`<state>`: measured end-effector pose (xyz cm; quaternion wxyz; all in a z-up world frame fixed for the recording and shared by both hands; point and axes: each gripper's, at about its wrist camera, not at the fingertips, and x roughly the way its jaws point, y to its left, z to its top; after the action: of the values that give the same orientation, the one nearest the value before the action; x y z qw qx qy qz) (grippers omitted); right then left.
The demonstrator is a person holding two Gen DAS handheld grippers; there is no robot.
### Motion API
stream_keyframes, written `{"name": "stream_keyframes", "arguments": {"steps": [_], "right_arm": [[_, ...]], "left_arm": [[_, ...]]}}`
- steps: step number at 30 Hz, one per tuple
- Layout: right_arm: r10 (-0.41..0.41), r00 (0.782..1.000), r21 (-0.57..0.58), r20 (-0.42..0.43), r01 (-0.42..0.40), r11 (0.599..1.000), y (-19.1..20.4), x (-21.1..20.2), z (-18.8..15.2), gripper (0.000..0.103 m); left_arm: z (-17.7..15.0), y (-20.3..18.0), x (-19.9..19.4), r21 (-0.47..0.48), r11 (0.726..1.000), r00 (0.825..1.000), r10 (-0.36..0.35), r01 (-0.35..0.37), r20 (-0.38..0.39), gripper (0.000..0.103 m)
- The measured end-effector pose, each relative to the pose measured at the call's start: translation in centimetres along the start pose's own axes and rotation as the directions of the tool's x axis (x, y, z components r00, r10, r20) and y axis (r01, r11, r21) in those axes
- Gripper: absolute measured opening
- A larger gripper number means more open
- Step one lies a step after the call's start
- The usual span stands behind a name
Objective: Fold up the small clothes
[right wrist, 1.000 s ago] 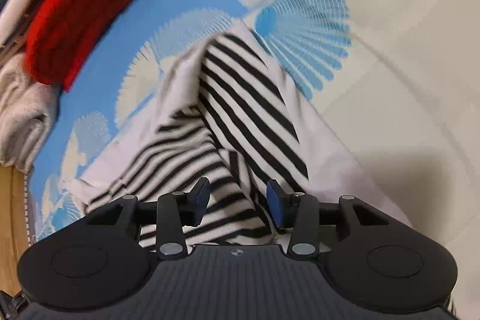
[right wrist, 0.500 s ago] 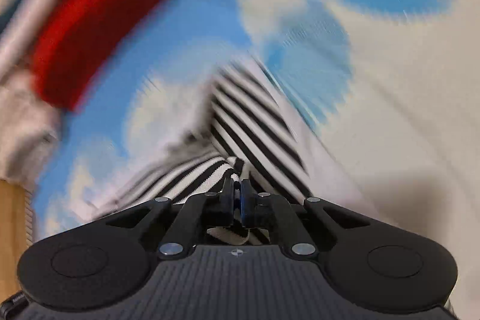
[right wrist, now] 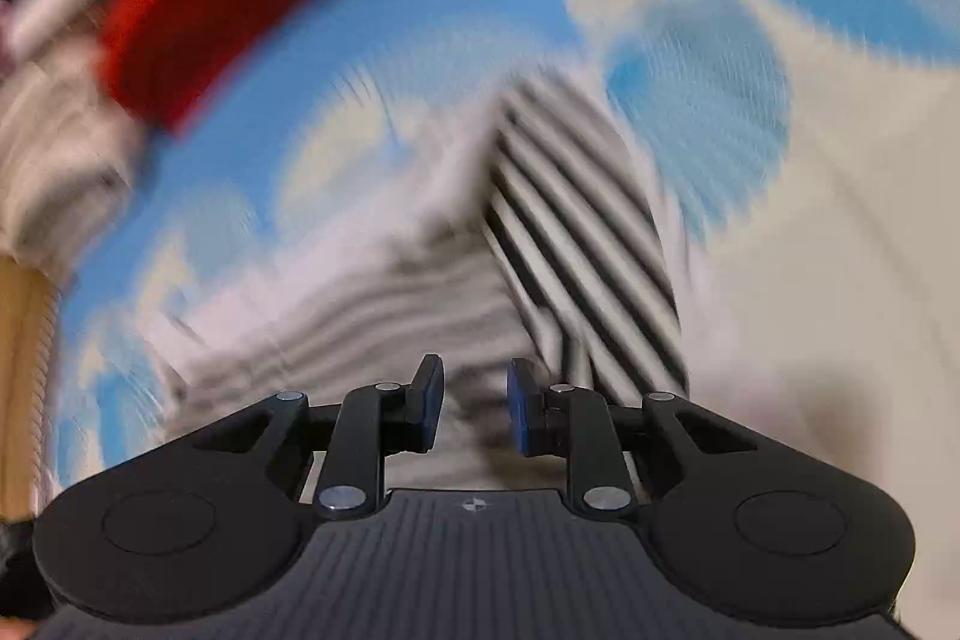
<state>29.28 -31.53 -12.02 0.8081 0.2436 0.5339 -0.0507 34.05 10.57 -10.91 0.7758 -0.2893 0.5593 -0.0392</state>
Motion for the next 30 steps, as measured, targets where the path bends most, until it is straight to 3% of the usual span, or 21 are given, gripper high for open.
{"name": "stream_keyframes", "arguments": {"steps": [3,5,6,8,11,13,15,17,19,20,22,24,27,30], "right_arm": [[0.002,1.000,0.001,0.019,-0.002,1.000,-0.5,-0.3,0.0,0.023],[0.032,0.996,-0.050,0.081,-0.028,0.998,0.1,-1.5,0.2,0.024],[0.037,0.995,-0.070,0.095,-0.031,0.997,0.2,-1.6,0.4,0.024],[0.046,0.998,-0.046,0.051,-0.043,0.998,-0.4,-0.8,0.7,0.024],[0.020,1.000,0.036,-0.002,-0.020,0.999,-1.7,0.3,0.8,0.018],[0.040,0.997,-0.012,0.067,-0.040,0.999,-0.5,-1.4,0.8,0.023],[0.095,0.987,-0.091,0.129,-0.084,0.992,0.6,-3.0,0.5,0.024],[0.126,0.989,-0.114,0.076,-0.117,0.987,0.6,-2.4,0.4,0.024],[-0.001,0.999,-0.070,-0.042,-0.002,0.998,-0.8,-0.3,-0.1,0.024],[-0.067,0.996,-0.032,-0.054,0.065,0.997,-2.0,-0.4,-0.4,0.024],[-0.071,0.997,0.019,0.021,0.071,0.997,-3.2,-3.1,-0.8,0.024],[-0.021,0.991,-0.007,0.133,0.022,1.000,-2.9,-7.8,-1.1,0.026],[0.045,0.950,-0.071,0.308,-0.025,0.997,-2.7,-15.5,-2.3,0.028],[0.105,0.907,-0.106,0.408,-0.067,0.992,-3.8,-21.8,-5.3,0.039]], "left_arm": [[0.6,-1.2,-1.2,0.069,0.997,0.998,-0.025,0.022,0.050,0.005],[0.7,-1.8,-1.8,0.122,0.992,0.996,-0.049,0.040,0.075,0.006],[0.8,-2.0,-1.4,0.142,0.990,0.997,-0.031,0.021,0.064,0.006],[0.7,-1.4,-0.1,0.140,0.989,0.999,0.039,-0.040,0.006,0.004],[0.4,-1.6,-1.2,0.150,0.989,1.000,0.015,-0.016,0.006,0.005],[-0.3,-2.9,-2.6,0.249,0.968,0.999,-0.031,0.021,0.038,0.006],[-1.1,-3.4,-2.5,0.331,0.942,0.998,-0.062,0.057,0.005,0.011],[-1.8,-2.2,-0.7,0.339,0.941,0.996,0.050,-0.024,-0.069,0.008],[-2.6,-1.1,-1.6,0.306,0.951,0.994,0.080,-0.052,-0.079,0.003],[-3.0,-1.3,-3.1,0.297,0.953,0.996,0.074,-0.055,-0.054,0.008],[-3.8,-2.3,-7.1,0.317,0.948,1.000,0.015,-0.019,0.013,0.009],[-4.6,-3.3,-10.5,0.330,0.944,0.998,-0.027,0.007,0.056,0.010],[-7.2,-4.7,-16.2,0.393,0.920,0.987,-0.057,-0.007,0.150,0.013],[-11.6,-4.3,-20.9,0.437,0.899,0.970,-0.088,-0.020,0.225,0.028]]}}
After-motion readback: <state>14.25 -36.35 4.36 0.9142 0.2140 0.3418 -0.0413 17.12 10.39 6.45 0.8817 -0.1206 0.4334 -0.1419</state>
